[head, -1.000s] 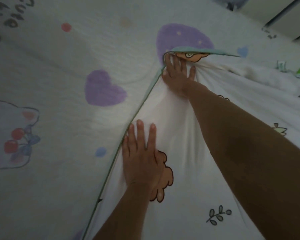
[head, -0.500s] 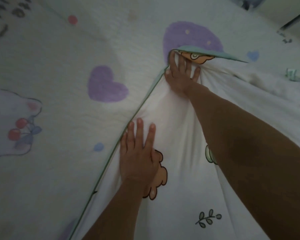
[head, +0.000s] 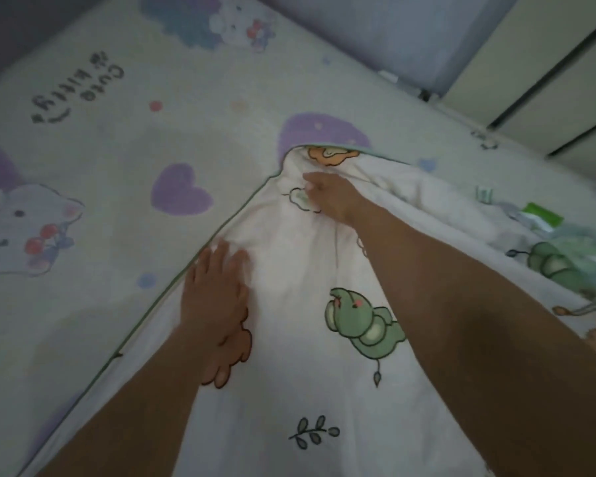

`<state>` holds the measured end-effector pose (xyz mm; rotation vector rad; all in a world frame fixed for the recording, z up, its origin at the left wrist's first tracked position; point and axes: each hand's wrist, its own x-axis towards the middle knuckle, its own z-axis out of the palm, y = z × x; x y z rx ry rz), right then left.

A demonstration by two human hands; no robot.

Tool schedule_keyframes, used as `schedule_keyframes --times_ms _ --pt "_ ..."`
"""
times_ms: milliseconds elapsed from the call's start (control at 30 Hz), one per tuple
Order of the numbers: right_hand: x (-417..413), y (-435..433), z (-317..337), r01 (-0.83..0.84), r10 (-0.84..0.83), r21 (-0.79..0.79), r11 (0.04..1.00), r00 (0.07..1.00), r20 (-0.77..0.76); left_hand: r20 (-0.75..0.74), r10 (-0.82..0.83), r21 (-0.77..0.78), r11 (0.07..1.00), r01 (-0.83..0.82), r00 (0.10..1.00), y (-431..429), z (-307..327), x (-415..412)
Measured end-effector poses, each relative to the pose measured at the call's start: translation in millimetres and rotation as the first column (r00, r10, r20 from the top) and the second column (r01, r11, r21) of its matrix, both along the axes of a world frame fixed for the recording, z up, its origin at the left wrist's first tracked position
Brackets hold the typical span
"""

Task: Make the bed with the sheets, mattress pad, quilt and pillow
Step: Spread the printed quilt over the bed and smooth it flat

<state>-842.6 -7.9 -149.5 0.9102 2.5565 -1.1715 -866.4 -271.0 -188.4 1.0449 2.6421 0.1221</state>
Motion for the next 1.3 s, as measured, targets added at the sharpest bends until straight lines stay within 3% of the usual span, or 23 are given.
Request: schedule_keyframes --times_ms 133,233,333,467,633,733,833,1000,1067,1133,1233,1300 --pt "60 28 32 0.137 -0.095 0.276 0.951 0.983 -0.160 0.047 -0.110 0.051 0.993 0.108 0.993 47 37 8" --pt "110 63 53 0.277 -0.181 0.485 0.829 0.955 -0.235 0.104 -0.148 0.191 0.974 0.126 0.984 99 65 25" --pt "164 104 67 0.172 -0.280 0.668 0.724 0.958 0.056 0.134 -0.240 0.270 0.942 0.198 0.961 153 80 50" --pt "228 139 60 0.079 -0.418 0.626 0.776 0.807 0.417 0.141 -0.318 0.298 0.917 0.266 0.937 212 88 76" --pt "290 159 31 0.236 -0.545 0.566 0.790 0.694 0.470 0.090 -0.418 0.191 0.898 0.396 0.904 277 79 92" --pt "298 158 24 0.322 -0.505 0.450 0.833 0.775 0.381 0.145 -0.449 0.174 0.889 0.424 0.882 292 67 95" --pt "303 163 27 0.334 -0.466 0.437 0.835 0.852 0.239 0.162 -0.450 0.006 0.890 0.455 0.878 295 58 111" --pt "288 181 52 0.089 -0.356 0.781 0.618 0.917 0.178 0.242 -0.374 -0.222 0.877 0.426 0.895 295 62 114" --pt "278 187 63 0.164 -0.422 0.739 0.653 0.890 0.175 0.182 -0.309 -0.145 0.931 0.336 0.934 297 78 115" --pt "256 193 75 0.319 -0.505 0.691 0.648 0.859 0.078 0.057 -0.197 0.036 0.980 0.195 0.979 298 103 108" --pt "196 204 99 0.532 -0.522 0.559 0.636 0.830 -0.195 -0.107 0.010 0.295 0.955 0.023 0.994 298 134 77" --pt "148 207 116 0.561 -0.399 0.390 0.730 0.814 -0.423 -0.092 0.182 0.416 0.900 -0.128 0.979 295 147 47"
